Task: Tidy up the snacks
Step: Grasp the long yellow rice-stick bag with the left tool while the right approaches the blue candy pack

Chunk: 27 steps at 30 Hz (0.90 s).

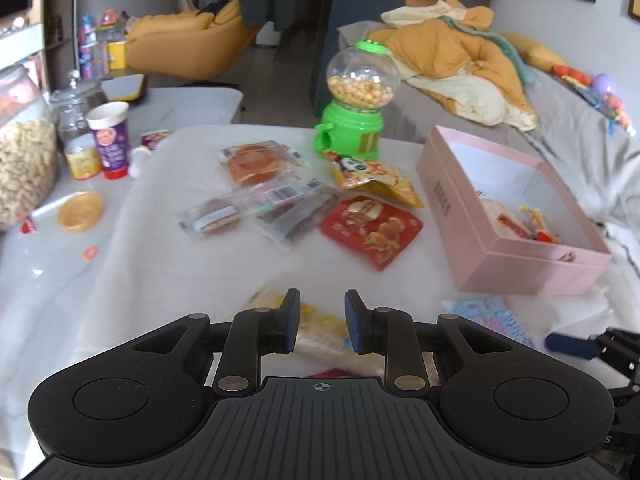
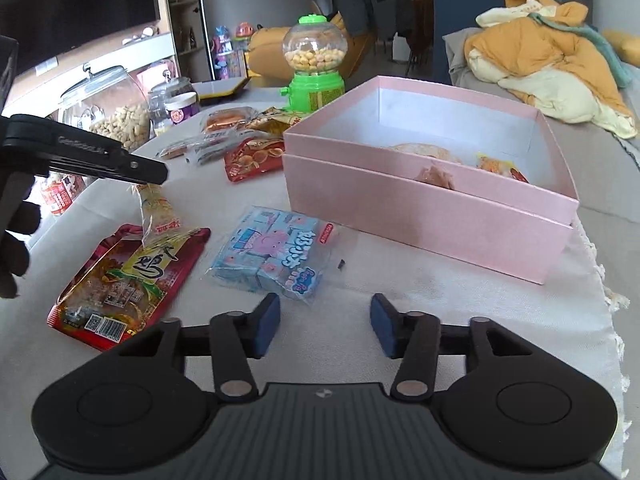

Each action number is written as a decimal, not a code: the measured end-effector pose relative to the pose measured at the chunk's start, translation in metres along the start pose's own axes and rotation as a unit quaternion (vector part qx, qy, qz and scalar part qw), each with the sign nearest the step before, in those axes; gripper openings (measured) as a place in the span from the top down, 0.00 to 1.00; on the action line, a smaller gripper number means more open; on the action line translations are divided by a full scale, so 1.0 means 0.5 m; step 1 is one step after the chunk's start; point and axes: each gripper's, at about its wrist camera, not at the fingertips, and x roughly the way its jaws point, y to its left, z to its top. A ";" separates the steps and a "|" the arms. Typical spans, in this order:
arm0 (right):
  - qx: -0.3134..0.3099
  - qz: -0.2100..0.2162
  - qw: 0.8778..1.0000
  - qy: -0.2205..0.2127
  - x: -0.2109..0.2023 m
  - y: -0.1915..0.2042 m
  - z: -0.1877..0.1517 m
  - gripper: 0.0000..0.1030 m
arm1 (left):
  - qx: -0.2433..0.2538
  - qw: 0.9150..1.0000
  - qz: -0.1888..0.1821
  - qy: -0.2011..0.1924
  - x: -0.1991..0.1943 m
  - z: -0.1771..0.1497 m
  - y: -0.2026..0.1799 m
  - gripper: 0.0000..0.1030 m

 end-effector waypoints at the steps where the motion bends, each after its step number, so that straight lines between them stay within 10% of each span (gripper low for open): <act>1: -0.004 -0.004 1.000 -0.003 0.002 0.005 -0.002 0.41 | 0.005 1.000 0.008 0.003 -0.003 -0.002 0.000 0.73; 22: -0.016 -0.011 1.000 -0.006 0.006 0.018 -0.006 0.34 | 0.077 0.996 0.019 0.036 0.097 0.007 -0.106 0.57; 27: -0.016 -0.010 1.000 -0.006 0.007 0.020 -0.006 0.32 | 0.021 1.000 0.000 0.000 0.022 0.025 -0.035 0.59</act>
